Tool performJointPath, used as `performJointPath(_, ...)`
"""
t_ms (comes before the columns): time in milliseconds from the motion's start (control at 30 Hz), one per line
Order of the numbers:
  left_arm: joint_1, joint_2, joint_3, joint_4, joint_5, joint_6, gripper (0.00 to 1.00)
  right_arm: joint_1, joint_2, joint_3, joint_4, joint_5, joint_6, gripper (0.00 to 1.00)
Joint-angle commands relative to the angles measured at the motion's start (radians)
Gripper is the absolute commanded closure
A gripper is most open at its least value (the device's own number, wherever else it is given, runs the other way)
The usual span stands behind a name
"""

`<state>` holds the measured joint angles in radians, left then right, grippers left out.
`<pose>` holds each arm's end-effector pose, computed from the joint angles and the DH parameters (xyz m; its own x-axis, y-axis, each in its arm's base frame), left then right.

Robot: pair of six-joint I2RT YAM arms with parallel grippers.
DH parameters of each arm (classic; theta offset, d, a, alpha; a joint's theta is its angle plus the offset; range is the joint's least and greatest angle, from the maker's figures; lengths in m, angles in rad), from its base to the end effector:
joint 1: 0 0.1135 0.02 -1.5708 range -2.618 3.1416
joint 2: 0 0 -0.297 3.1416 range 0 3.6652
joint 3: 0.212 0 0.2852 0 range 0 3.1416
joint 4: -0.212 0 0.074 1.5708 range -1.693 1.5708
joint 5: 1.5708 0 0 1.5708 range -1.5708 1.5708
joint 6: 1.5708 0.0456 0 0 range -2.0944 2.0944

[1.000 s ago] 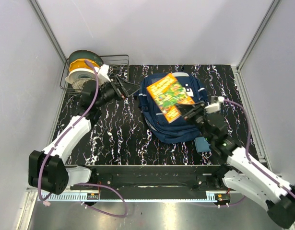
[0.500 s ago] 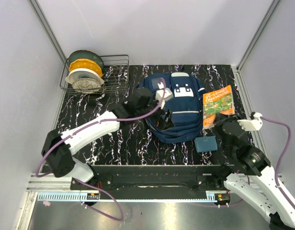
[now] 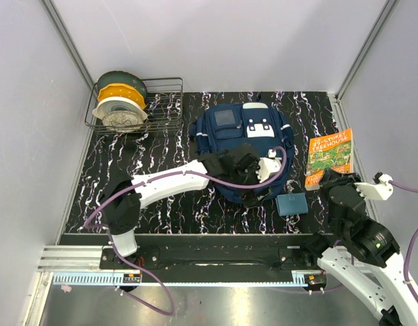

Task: Pack the student bag
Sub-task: Place the book in the student bag.

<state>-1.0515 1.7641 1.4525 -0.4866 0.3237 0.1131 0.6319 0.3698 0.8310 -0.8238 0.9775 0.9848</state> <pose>0.2071 -0.3915 0.2927 -0.2478 0.6491 -0.7192 0.9674 0.2058 -0.1475 0.0700 0.0044 0.3634 0.0877 0.6415 -0.7621 0.4018 0.6773 0.6164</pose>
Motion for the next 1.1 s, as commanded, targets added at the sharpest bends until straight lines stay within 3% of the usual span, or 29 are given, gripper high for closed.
performJointPath(0,-0.021,0.05,0.068,-0.009,-0.08,0.031,0.11,-0.001,-0.002,0.033,0.02,0.021,0.081,1.0)
performJointPath(400,-0.028,0.159,0.14,-0.02,-0.255,0.022,0.27,-0.001,0.009,-0.01,0.023,-0.095,0.161,1.0)
performJointPath(533,-0.028,0.178,0.143,-0.023,-0.261,0.026,0.42,-0.001,0.003,-0.018,0.023,-0.106,0.166,1.0)
performJointPath(567,-0.028,0.181,0.144,-0.021,-0.259,0.026,0.51,-0.001,0.0,-0.018,0.023,-0.106,0.166,1.0)
performJointPath(667,-0.028,0.19,0.143,-0.026,-0.253,0.028,0.58,-0.001,-0.009,-0.018,0.02,-0.105,0.161,1.0)
performJointPath(867,-0.028,0.195,0.134,-0.027,-0.245,0.02,0.52,-0.001,-0.026,-0.02,0.015,-0.102,0.161,1.0)
performJointPath(933,-0.028,0.201,0.132,-0.027,-0.247,0.014,0.58,-0.003,-0.029,-0.018,0.012,-0.1,0.161,1.0)
performJointPath(1067,-0.028,0.207,0.14,-0.027,-0.261,0.008,0.87,-0.001,-0.038,-0.015,0.005,-0.102,0.161,1.0)
